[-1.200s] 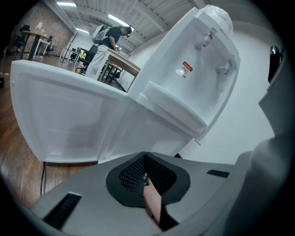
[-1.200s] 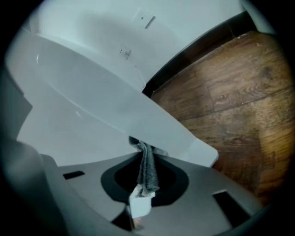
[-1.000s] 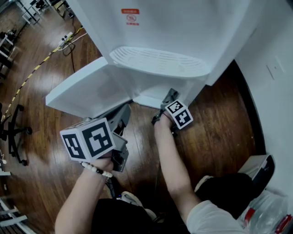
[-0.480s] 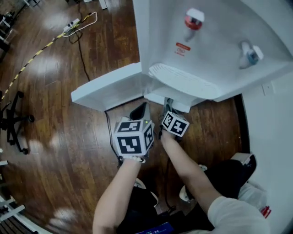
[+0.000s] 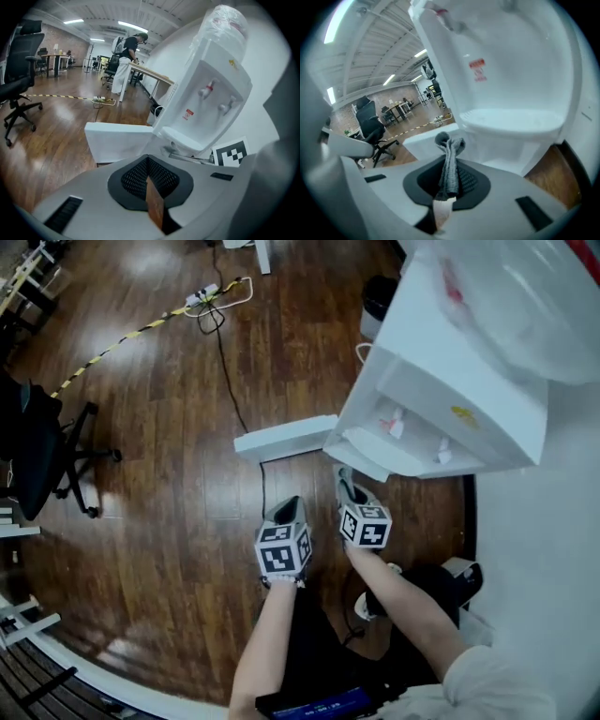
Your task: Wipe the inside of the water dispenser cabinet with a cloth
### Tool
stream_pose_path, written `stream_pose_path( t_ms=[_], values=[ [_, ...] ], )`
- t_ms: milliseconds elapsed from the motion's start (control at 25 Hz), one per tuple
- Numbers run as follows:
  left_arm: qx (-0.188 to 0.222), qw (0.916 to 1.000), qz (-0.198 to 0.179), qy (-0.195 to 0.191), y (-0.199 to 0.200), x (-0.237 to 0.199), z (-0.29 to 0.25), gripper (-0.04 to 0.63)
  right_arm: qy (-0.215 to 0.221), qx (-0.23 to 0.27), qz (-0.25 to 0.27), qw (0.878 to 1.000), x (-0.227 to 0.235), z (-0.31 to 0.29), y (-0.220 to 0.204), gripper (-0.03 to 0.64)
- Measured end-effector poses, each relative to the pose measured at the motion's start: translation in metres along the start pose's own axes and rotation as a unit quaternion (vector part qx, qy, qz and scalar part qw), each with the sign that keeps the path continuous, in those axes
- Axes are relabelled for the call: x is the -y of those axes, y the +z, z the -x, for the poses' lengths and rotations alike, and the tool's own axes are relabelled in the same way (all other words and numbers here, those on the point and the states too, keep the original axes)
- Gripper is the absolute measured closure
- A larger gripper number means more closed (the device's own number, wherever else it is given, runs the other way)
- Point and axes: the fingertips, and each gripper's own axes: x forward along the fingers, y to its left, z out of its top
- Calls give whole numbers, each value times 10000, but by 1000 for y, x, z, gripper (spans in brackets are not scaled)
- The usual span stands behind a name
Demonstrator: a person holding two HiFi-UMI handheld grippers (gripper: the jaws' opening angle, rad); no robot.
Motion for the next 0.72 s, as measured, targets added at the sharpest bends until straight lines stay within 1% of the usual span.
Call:
stream_pose_path(
  t_ms=[80, 200, 320, 440, 520, 720],
  values=[
    [18, 10000, 75, 25, 30, 17, 43, 601, 150, -86, 177, 9997, -31, 36, 35, 581],
    [177, 9998, -34, -56, 85, 50, 107, 601, 412, -91, 414, 9982, -73, 92, 90, 580],
    [287, 9990, -263, -228, 132, 87, 156, 601, 615, 174, 461, 9969, -103, 148, 150, 580],
    [380, 9980, -355, -365, 164, 109, 202, 601, 847, 448, 440, 9944, -137, 200, 192, 581],
    [538, 9967, -403, -460, 186, 122, 230, 601, 952, 632, 517, 9921, -159, 233, 218, 581],
    [964, 9922, -573, -550, 232, 149, 289, 601, 912, 1114, 1132, 9831, -201, 306, 278, 580]
  ],
)
